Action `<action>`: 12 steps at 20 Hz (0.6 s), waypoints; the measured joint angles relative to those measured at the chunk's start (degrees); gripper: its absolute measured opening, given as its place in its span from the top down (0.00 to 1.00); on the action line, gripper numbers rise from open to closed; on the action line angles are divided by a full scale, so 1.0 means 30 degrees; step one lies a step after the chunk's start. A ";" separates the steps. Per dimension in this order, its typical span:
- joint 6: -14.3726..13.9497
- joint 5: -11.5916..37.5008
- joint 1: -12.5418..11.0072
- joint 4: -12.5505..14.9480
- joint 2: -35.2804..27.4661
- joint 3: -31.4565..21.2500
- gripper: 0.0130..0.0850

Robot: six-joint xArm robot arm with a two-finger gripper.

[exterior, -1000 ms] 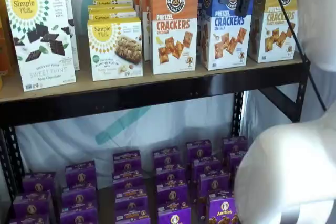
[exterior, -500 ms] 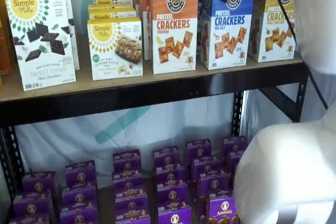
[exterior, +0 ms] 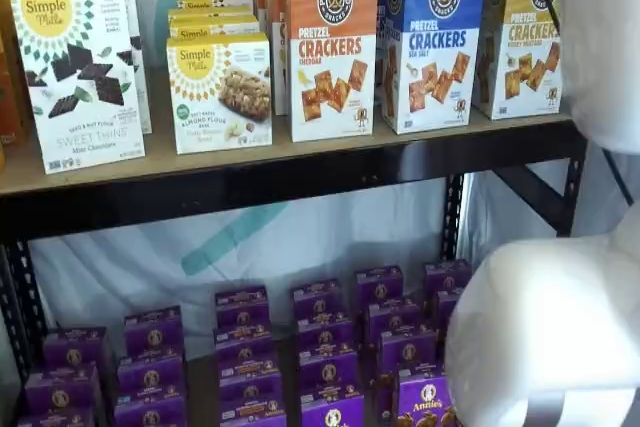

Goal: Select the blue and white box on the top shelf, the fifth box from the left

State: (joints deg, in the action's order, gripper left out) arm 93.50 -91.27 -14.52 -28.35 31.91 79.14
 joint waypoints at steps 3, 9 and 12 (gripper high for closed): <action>0.0291 -0.0310 -0.0320 -0.0002 -0.0721 0.0796 0.00; 0.0751 -0.0413 -0.0522 0.0541 -0.2267 0.2347 0.00; 0.0884 -0.0153 -0.0443 0.0827 -0.2795 0.2722 0.00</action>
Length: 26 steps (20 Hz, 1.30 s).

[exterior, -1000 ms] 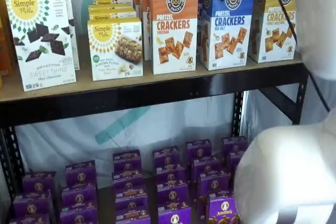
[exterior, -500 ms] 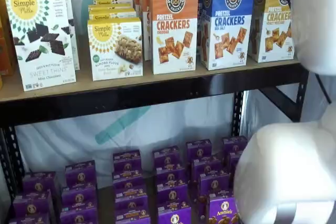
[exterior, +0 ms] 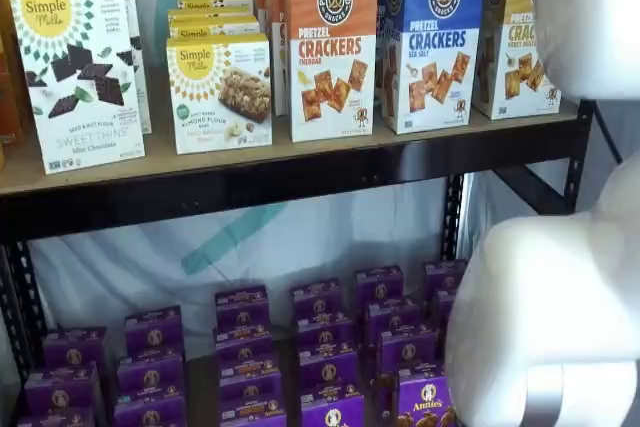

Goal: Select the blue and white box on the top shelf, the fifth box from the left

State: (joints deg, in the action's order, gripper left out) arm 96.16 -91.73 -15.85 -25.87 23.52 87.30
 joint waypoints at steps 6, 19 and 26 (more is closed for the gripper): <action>0.0205 0.0036 0.0084 0.0463 -0.0984 0.0763 0.00; 0.0481 0.0632 0.0488 0.1485 -0.2286 0.1364 0.00; 0.0628 0.0252 0.0618 0.2202 -0.3024 0.1982 0.00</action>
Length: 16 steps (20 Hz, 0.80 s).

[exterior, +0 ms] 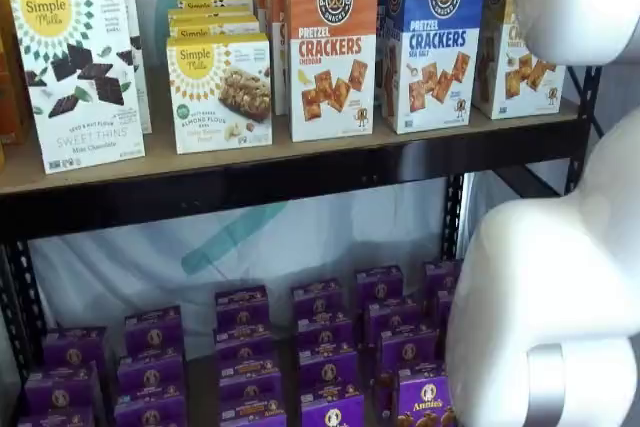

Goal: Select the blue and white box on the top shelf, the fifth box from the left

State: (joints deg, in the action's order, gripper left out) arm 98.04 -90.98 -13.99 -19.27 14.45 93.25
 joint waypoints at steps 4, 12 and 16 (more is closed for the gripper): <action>0.0077 -0.0742 0.0065 0.0543 -0.0512 0.0590 0.00; 0.0017 -0.2684 0.0545 0.2068 -0.1726 0.2047 0.00; -0.0168 -0.3261 0.1011 0.2936 -0.2131 0.2468 0.00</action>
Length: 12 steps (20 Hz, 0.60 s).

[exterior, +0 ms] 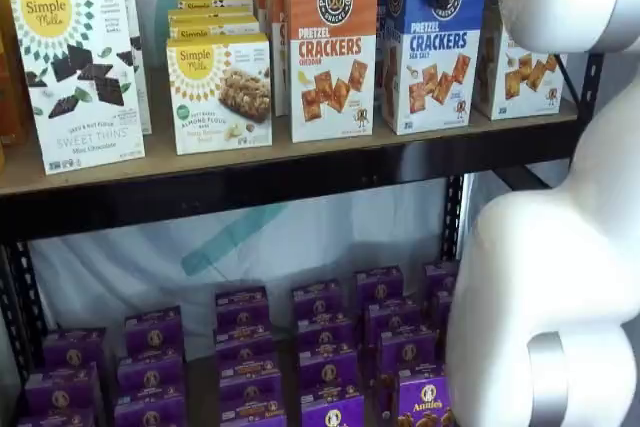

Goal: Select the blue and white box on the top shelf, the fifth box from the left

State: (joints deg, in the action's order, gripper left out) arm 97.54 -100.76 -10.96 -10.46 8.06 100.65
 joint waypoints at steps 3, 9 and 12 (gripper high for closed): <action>-0.0170 -0.0490 0.0306 0.0463 -0.0294 0.0349 0.00; -0.0353 -0.0982 0.0567 0.0781 -0.0601 0.0741 0.00; -0.0358 -0.0900 0.0585 0.0813 -0.0550 0.0657 0.06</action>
State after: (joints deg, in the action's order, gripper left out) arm 96.46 -103.46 -9.20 -8.02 6.41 102.63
